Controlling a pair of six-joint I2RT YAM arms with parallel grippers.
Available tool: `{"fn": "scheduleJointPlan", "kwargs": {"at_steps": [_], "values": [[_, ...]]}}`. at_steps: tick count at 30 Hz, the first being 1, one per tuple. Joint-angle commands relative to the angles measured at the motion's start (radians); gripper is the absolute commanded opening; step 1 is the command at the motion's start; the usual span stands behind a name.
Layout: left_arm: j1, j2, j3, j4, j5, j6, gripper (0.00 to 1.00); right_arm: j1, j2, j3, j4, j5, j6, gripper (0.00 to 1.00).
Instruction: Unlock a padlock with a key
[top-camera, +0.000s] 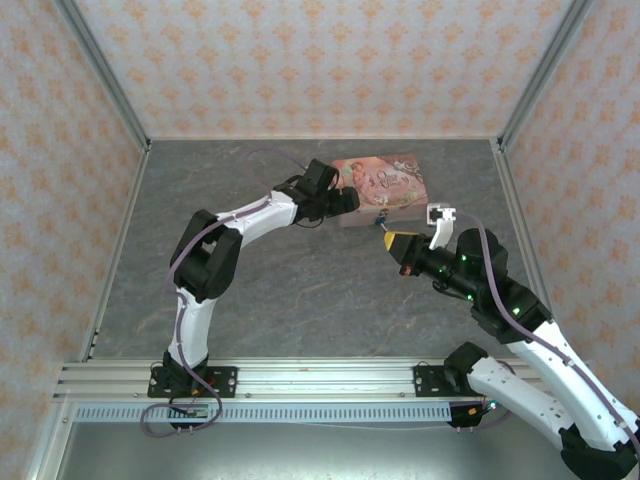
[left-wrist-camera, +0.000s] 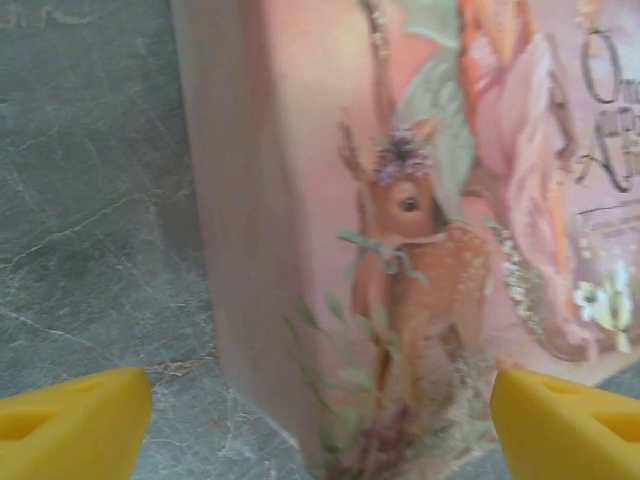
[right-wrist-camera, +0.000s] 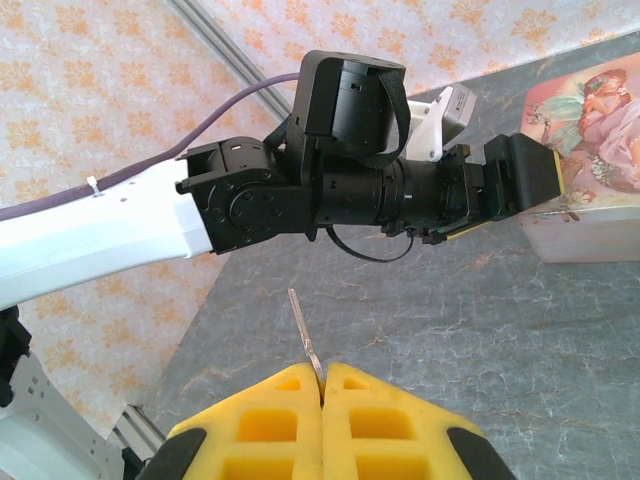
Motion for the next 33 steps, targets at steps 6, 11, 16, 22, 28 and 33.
{"fn": "scheduleJointPlan", "kwargs": {"at_steps": [6,11,16,22,28,33], "values": [[0.021,0.01,0.001,-0.041,-0.062,-0.002,0.89,-0.003,-0.005,0.009,-0.005,0.04,-0.021,0.0],[0.025,0.001,-0.046,-0.059,-0.076,0.019,0.89,-0.003,0.005,0.022,-0.007,0.046,-0.024,0.0],[0.029,-0.024,-0.118,-0.071,-0.082,0.026,0.89,-0.003,0.023,0.035,-0.01,0.049,-0.029,0.0],[0.044,-0.093,-0.252,-0.042,-0.108,0.017,0.89,-0.003,0.039,0.049,-0.009,0.047,-0.034,0.0],[0.073,-0.171,-0.377,-0.024,-0.123,0.008,0.89,-0.002,0.053,0.054,-0.008,0.04,-0.03,0.0],[0.106,-0.283,-0.477,-0.043,-0.143,0.018,0.89,-0.002,0.054,0.049,-0.013,0.038,-0.025,0.0]]}}
